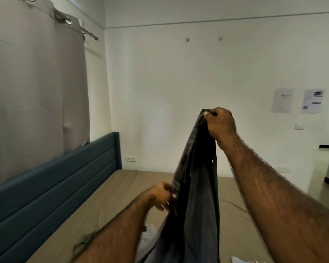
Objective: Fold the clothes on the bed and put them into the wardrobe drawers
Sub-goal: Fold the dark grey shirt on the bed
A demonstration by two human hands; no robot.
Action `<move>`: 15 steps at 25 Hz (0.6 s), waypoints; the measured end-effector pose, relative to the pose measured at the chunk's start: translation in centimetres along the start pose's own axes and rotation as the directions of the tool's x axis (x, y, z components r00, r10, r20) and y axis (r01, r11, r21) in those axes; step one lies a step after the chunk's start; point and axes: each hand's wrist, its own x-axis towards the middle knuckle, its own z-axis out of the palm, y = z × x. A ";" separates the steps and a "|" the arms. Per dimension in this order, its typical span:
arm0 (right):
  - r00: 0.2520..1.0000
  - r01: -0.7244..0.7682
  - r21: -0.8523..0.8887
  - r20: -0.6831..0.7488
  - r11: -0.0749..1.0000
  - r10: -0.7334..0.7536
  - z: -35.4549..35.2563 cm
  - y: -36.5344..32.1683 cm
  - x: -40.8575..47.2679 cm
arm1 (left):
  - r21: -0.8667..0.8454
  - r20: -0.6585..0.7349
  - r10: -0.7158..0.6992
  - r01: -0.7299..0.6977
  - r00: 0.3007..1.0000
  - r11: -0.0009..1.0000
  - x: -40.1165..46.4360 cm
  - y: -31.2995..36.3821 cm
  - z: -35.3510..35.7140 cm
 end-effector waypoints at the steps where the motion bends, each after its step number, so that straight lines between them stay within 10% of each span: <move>1: 1.000 -0.012 -0.049 0.012 0.999 0.013 -0.4 0.9 0.6 | -0.145 -0.219 -0.049 0.017 0.974 0.989 0.5 0.2 -1.4; 3: 0.994 -0.101 -0.196 0.013 0.975 0.105 -1.4 2.9 1.7 | -0.269 -0.639 -0.130 -0.062 0.758 0.961 0.9 1.2 -6.1; 6: 0.972 -0.199 -0.249 0.072 0.948 0.223 -2.5 4.2 3.3 | -0.058 -0.851 0.043 -0.176 0.524 0.983 -1.0 8.0 -10.8; 11: 0.852 0.405 -0.043 -0.345 0.913 -0.394 -1.6 1.2 2.9 | 0.351 -0.888 0.459 -0.594 0.035 0.724 -5.5 19.5 -10.7; 12: 0.876 0.430 -0.140 -0.176 0.892 -0.450 -0.7 1.9 2.4 | 0.483 -0.792 0.604 -0.510 0.093 0.711 -4.6 18.9 -9.7; 13: 0.921 0.389 -0.308 0.149 0.868 -0.360 -0.1 2.8 2.1 | 0.582 -0.668 0.680 -0.357 0.302 0.730 -4.0 18.2 -9.1; 14: 0.918 0.307 -0.493 0.377 0.814 -0.118 -0.4 4.2 2.4 | 0.538 -0.639 0.546 -0.193 0.542 0.821 -3.2 17.4 -8.9; 15: 0.916 0.227 -0.536 0.401 0.813 0.009 -1.2 4.5 2.6 | 0.408 -0.700 0.366 -0.078 0.613 0.910 -3.3 17.0 -8.6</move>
